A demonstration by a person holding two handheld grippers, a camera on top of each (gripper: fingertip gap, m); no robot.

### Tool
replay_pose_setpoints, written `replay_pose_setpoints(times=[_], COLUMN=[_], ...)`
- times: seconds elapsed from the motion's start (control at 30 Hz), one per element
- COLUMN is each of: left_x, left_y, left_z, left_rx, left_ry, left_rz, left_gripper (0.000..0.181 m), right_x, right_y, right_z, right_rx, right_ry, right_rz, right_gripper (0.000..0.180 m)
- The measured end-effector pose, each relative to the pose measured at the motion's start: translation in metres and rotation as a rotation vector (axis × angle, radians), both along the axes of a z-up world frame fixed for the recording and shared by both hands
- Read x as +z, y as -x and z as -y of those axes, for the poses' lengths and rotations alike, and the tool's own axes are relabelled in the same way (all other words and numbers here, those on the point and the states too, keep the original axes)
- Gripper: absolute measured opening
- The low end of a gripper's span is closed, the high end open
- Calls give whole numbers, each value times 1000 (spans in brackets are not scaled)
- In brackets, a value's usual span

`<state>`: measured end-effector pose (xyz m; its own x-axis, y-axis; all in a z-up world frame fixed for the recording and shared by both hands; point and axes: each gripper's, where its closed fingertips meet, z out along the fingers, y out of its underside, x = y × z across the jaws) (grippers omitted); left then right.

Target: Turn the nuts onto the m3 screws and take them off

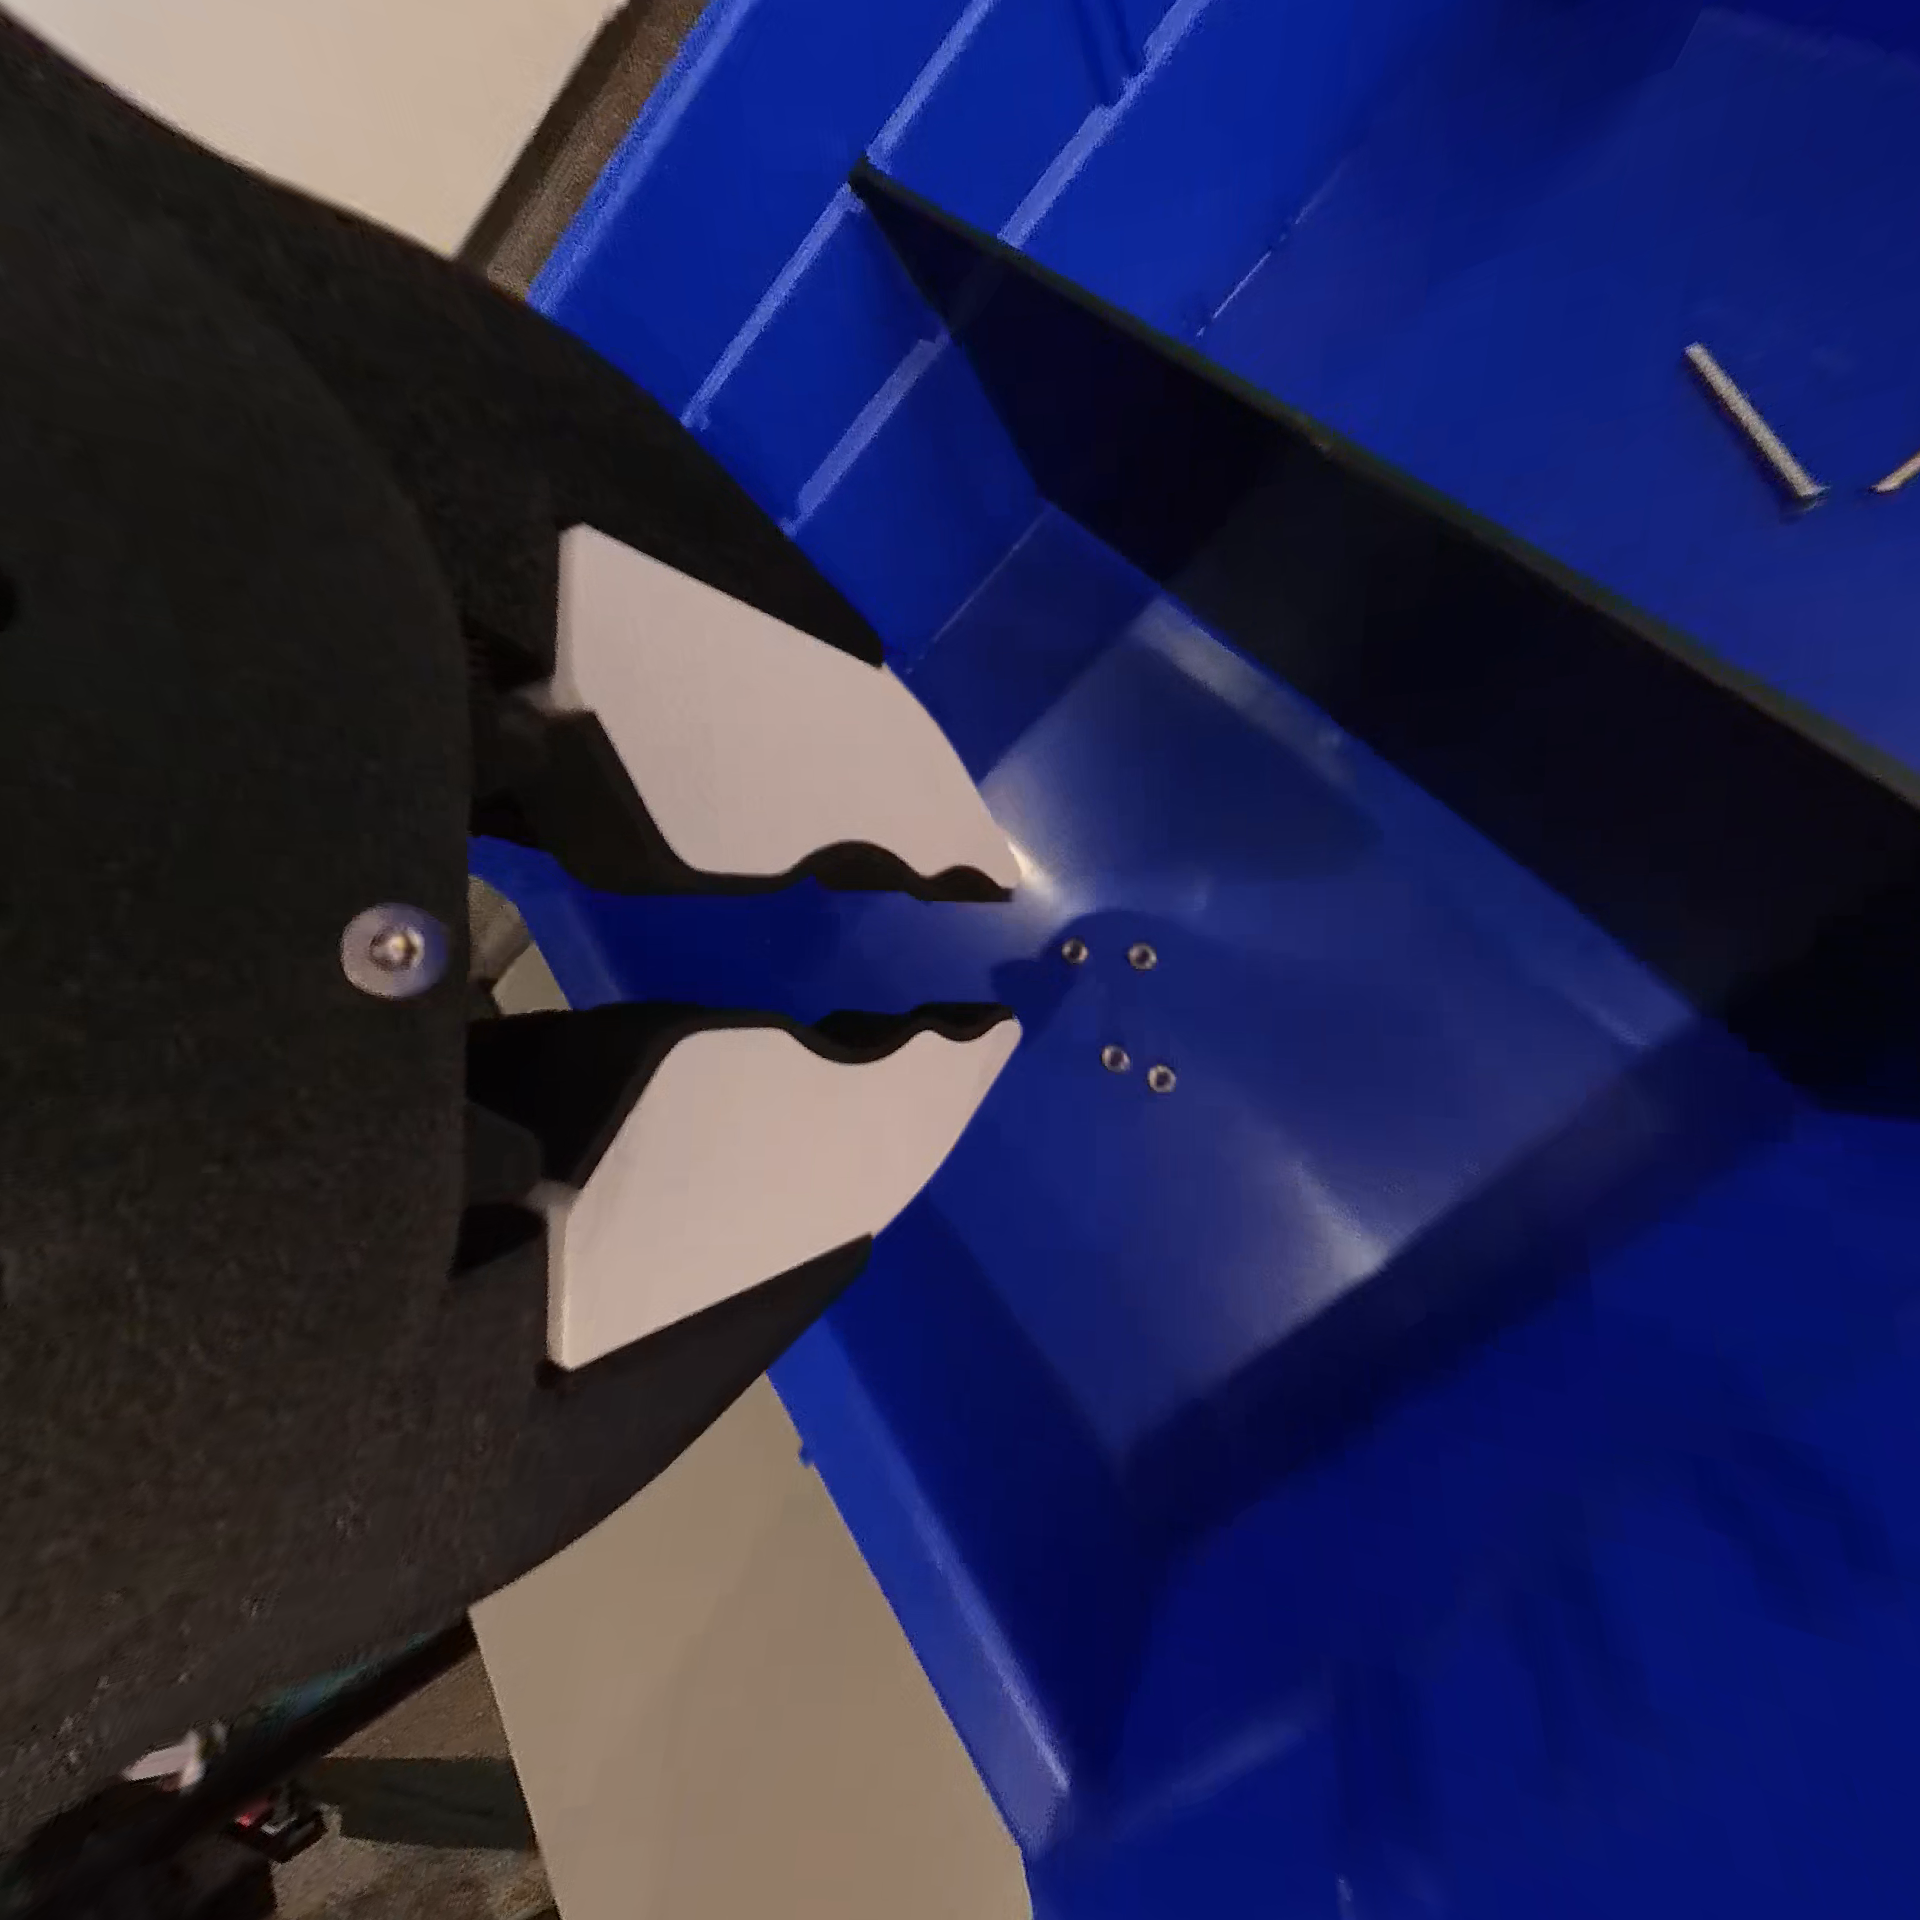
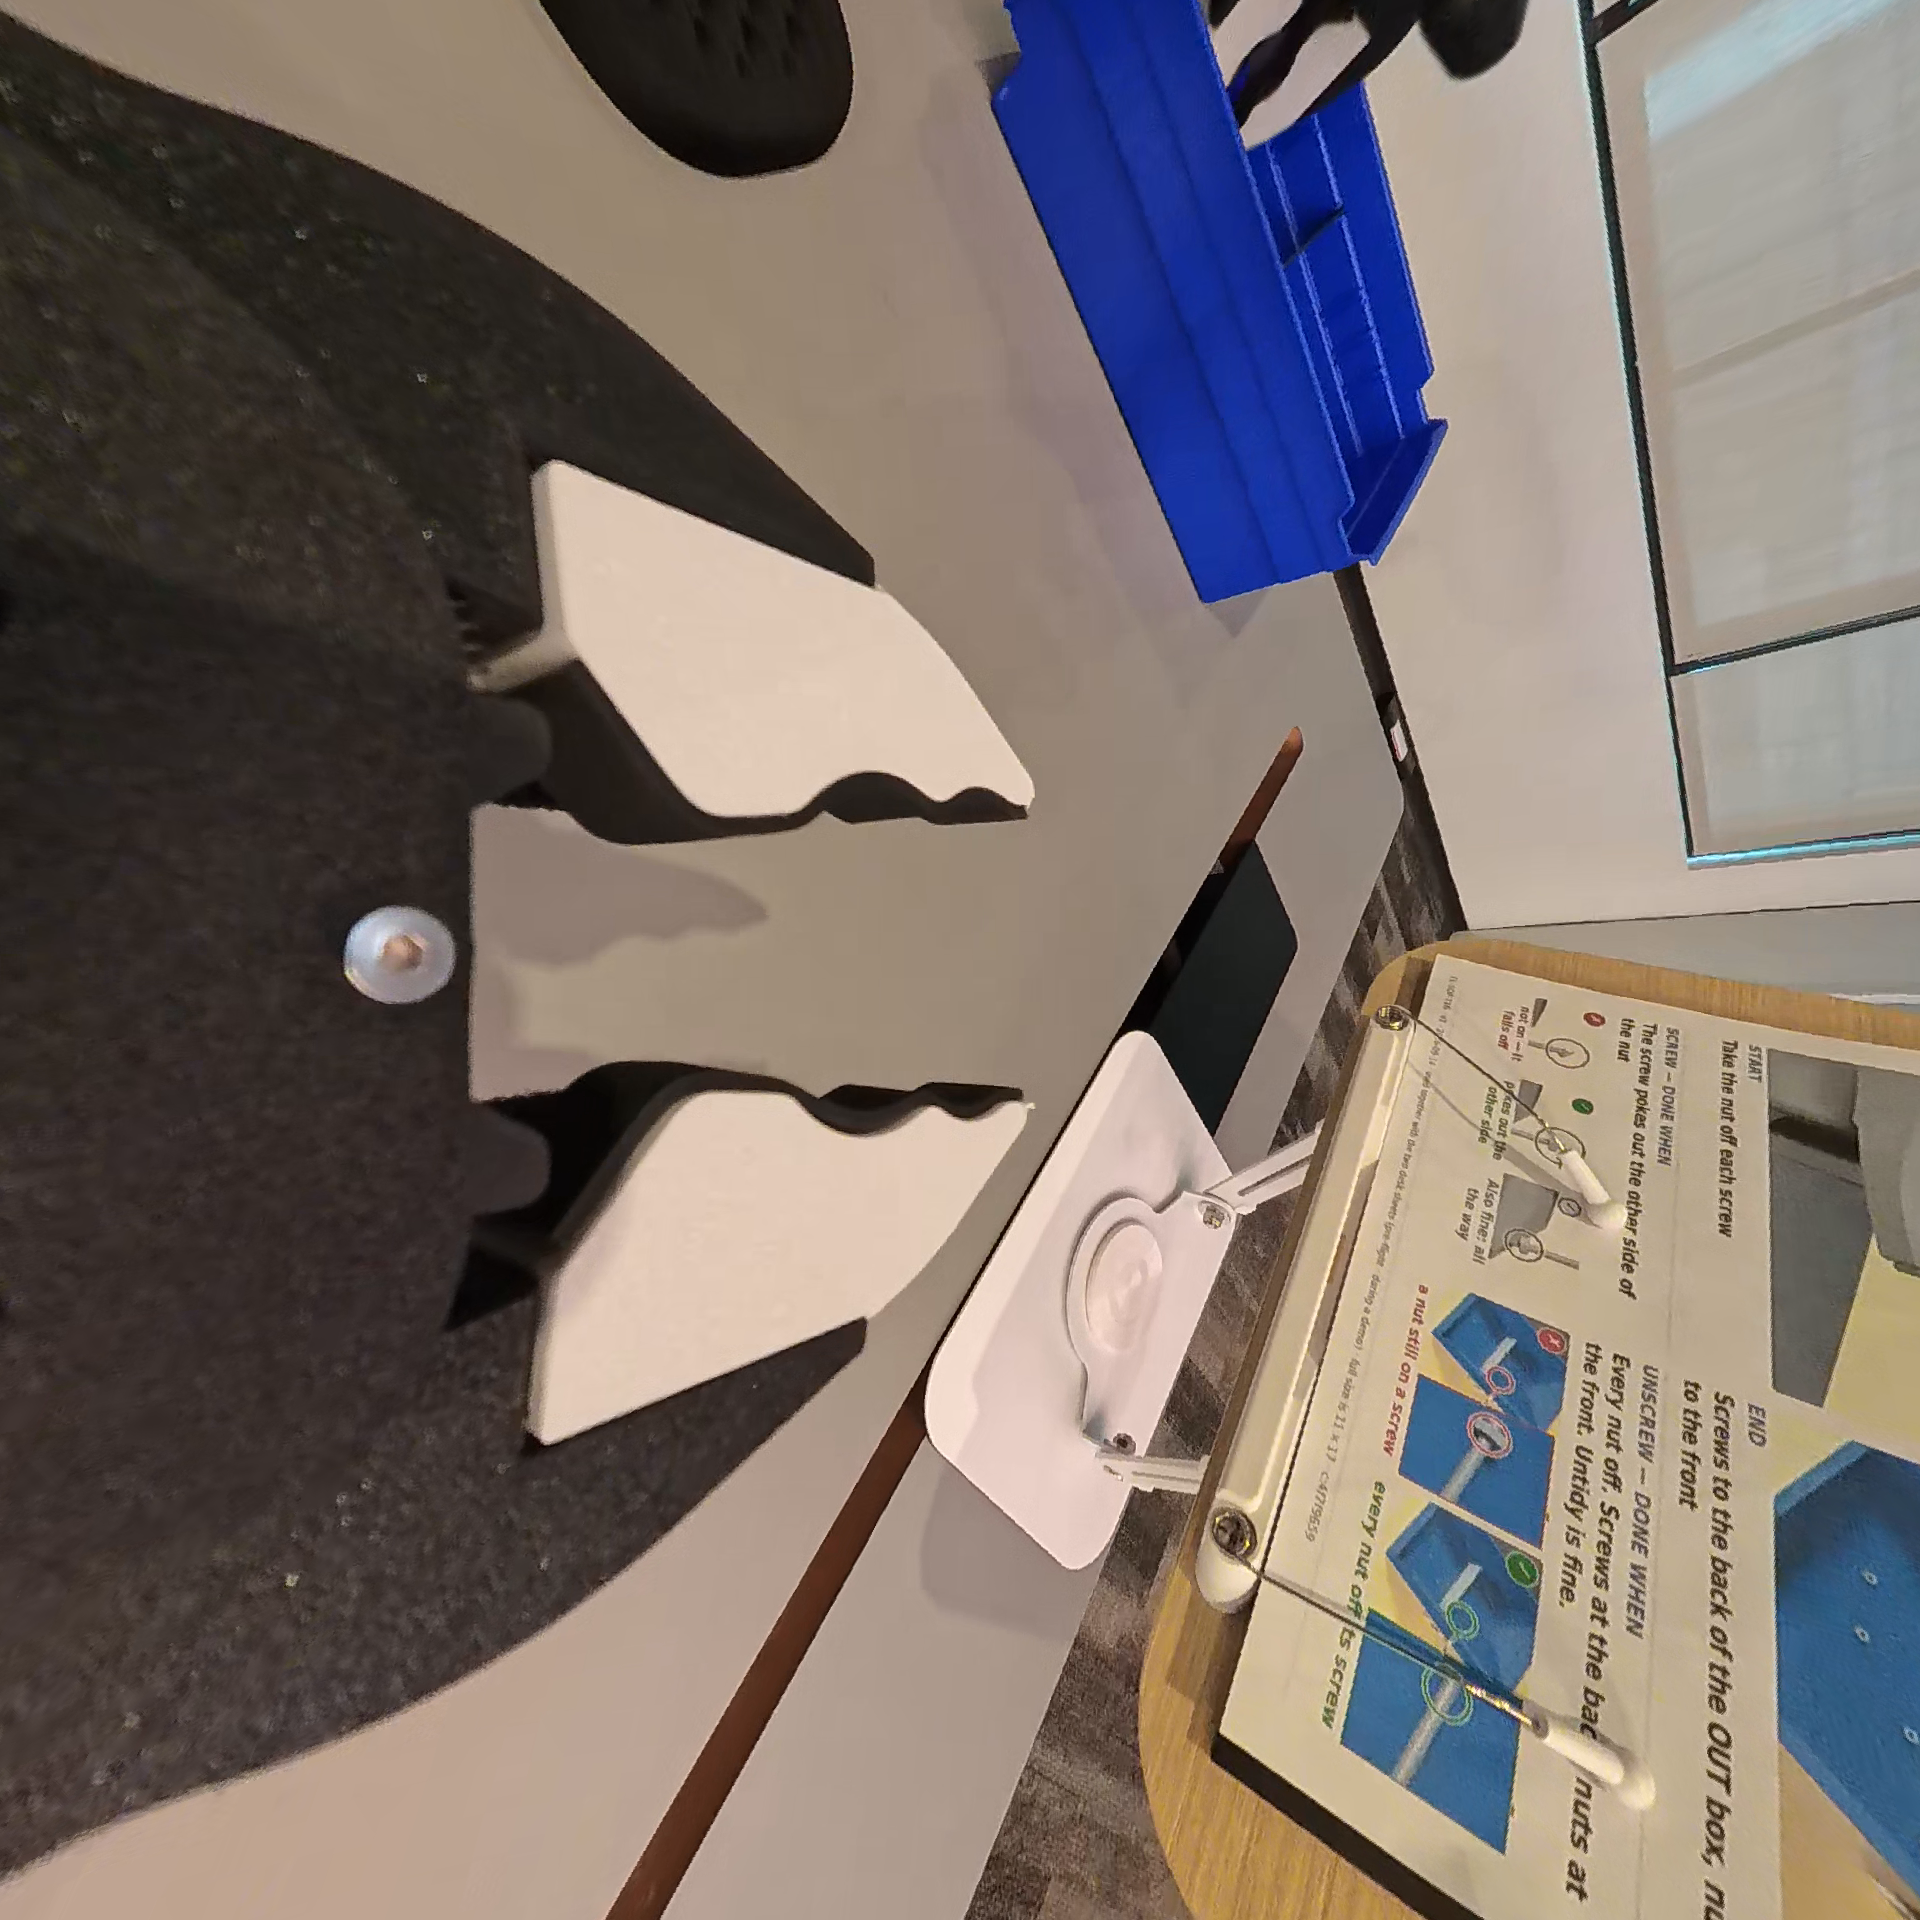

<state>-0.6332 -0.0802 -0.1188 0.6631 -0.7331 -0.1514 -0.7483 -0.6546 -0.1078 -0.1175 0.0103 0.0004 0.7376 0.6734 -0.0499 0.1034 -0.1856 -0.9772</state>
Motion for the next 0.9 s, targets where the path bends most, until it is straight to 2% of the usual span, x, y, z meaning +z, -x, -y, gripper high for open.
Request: replay_pose_setpoints(times=[0.9], left_x=[-27], left_y=[1], left_z=[-5], left_rx=[48], left_ry=[46], left_rz=[-10], left_gripper=[21], right_x=[-4], right_y=[-5], right_z=[-4], right_rx=[-15], right_ry=[7], right_rz=[11], right_gripper=[49])
